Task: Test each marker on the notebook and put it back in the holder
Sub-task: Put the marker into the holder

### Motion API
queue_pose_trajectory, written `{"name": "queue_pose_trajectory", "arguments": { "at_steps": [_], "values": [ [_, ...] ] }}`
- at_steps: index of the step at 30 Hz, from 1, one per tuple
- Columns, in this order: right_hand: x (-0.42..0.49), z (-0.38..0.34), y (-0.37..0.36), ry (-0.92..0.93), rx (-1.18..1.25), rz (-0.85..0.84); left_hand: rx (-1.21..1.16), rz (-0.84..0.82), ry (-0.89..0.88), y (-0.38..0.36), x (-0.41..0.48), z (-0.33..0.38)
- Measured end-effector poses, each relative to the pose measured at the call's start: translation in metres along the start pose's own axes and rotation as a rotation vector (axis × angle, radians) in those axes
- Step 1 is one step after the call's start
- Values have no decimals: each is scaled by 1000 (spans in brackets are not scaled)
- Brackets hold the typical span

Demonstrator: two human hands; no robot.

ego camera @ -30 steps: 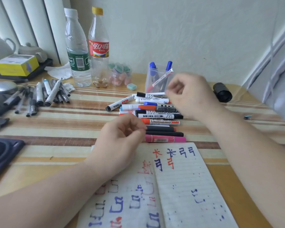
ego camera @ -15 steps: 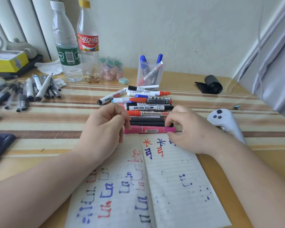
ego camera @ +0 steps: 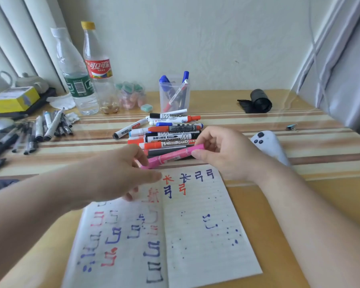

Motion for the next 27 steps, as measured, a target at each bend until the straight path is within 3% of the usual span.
{"name": "queue_pose_trajectory", "arguments": {
  "at_steps": [3, 7, 9, 12, 17, 22, 27],
  "values": [
    [-5, -3, -1, 35, 354, 41, 444, 175, -73, -1, 3, 24],
    [-10, -12, -2, 45, 756, 99, 404, 295, -401, -25, 3, 43],
    [-11, -15, -1, 49, 859, 149, 343, 325, -478, -38, 5, 40],
    [-12, -16, -3, 11, 857, 165, 210, 384, -571, -50, 8, 29],
    [-14, -13, -21, 12, 566, 31, -34, 202, -744, -62, 10, 20],
    [-13, -17, -31, 80, 568, 86, -42, 39, -761, -53, 20, 17],
    [-13, -27, -41, 88, 613, 153, -43, 71, -767, -51, 26, 13]
  ]
}}
Point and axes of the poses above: each hand's wrist, its own x-axis towards the middle knuckle, its own y-axis out of the back of the hand, z = x × y, the point moved 2 cm from there along x, towards the middle knuckle, and after that the axes turned 4 degrees about z, right-handed, at the moved point
